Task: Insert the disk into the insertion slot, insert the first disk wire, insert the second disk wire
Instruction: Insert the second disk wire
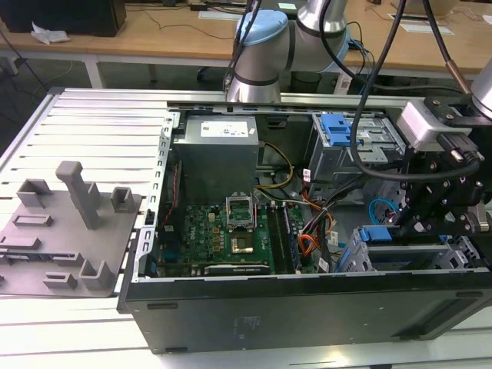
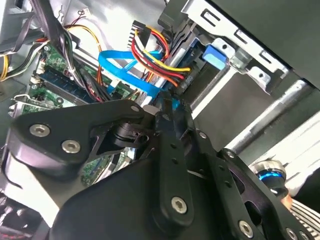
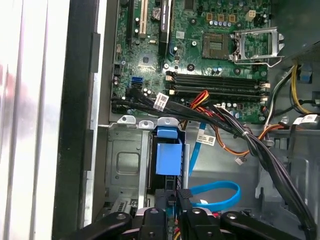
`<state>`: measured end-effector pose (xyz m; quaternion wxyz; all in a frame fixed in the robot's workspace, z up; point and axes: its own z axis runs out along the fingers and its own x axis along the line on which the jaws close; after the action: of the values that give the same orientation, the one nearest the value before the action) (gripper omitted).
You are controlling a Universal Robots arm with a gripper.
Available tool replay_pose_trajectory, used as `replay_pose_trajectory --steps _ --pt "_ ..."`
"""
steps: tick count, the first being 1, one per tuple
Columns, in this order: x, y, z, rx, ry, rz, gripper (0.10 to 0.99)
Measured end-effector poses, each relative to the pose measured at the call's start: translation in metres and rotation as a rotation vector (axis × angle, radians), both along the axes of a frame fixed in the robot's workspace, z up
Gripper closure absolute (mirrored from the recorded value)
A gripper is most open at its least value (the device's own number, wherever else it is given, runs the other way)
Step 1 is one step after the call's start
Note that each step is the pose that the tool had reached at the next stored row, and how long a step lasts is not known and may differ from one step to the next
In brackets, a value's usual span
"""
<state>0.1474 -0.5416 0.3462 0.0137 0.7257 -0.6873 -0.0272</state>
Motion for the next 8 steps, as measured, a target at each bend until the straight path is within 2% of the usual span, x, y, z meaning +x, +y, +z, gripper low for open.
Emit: replay_pose_trajectory --steps 1,3,4,5,6,8 --pt "0.0000 0.0000 0.0068 0.000 -0.0001 0.000 0.847" --pt "0.0000 0.0000 0.0126 0.000 -0.0004 0.000 0.859" --pt "0.0000 0.0000 0.0156 0.000 -0.0005 0.000 0.925" --pt "-0.0002 0.0000 0.0185 0.000 -0.0008 0.000 0.925" --pt "-0.0007 0.0000 0.0241 0.000 -0.0018 0.000 0.980" --pt "-0.0064 0.0000 0.0275 0.000 -0.0071 0.000 0.980"
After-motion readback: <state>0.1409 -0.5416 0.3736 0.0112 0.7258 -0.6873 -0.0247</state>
